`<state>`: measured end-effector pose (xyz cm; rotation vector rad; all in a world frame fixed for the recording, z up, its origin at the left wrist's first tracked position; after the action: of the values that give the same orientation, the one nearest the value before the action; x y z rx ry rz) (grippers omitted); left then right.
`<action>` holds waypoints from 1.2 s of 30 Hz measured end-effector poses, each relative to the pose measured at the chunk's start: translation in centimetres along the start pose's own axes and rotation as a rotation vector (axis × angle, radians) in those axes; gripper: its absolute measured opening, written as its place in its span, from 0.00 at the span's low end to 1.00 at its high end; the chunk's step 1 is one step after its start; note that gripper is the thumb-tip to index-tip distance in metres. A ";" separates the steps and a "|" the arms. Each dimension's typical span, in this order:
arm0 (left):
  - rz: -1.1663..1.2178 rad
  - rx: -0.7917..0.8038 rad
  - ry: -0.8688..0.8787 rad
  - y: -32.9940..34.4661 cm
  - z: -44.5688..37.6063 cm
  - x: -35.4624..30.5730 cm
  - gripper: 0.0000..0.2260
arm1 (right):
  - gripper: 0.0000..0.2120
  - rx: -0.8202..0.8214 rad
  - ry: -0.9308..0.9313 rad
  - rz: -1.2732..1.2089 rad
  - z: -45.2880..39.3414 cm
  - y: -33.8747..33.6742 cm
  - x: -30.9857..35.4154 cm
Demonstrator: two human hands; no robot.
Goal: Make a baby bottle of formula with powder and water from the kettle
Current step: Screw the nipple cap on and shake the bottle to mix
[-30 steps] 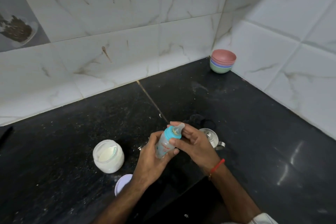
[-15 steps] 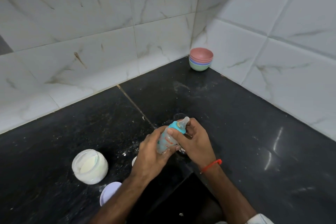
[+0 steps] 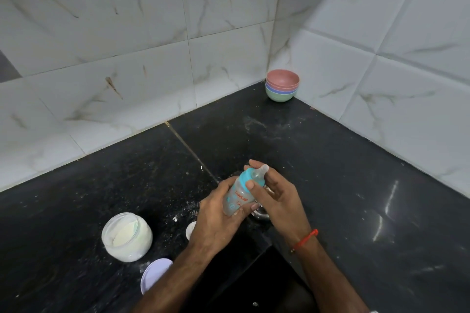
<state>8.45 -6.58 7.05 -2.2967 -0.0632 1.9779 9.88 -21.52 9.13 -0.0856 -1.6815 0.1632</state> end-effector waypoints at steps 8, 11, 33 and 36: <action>0.017 0.029 -0.001 -0.1 0.3 0.0 0.25 | 0.19 -0.030 -0.016 0.113 -0.4 -0.4 -0.1; 0.022 0.057 0.001 -0.1 0.2 -0.2 0.26 | 0.19 -0.061 -0.076 0.023 -0.4 -0.6 0.5; 0.030 0.056 0.012 0.1 1.1 -0.7 0.24 | 0.18 0.068 -0.028 0.003 0.3 -0.9 0.5; 0.028 0.056 0.017 0.1 1.2 -0.9 0.24 | 0.19 0.023 -0.020 -0.009 0.4 -0.7 0.2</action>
<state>7.09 -6.73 7.70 -2.2917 0.0252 1.9471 9.47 -22.19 9.35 -0.0594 -1.6998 0.1766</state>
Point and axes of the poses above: each hand's wrist, its own z-axis away from the middle knuckle, its own y-axis out of the palm, x = y × z, the point moved 7 cm from there along -z, towards the middle knuckle, and after that the axes turned 12 degrees about z, right-handed, at the moved point
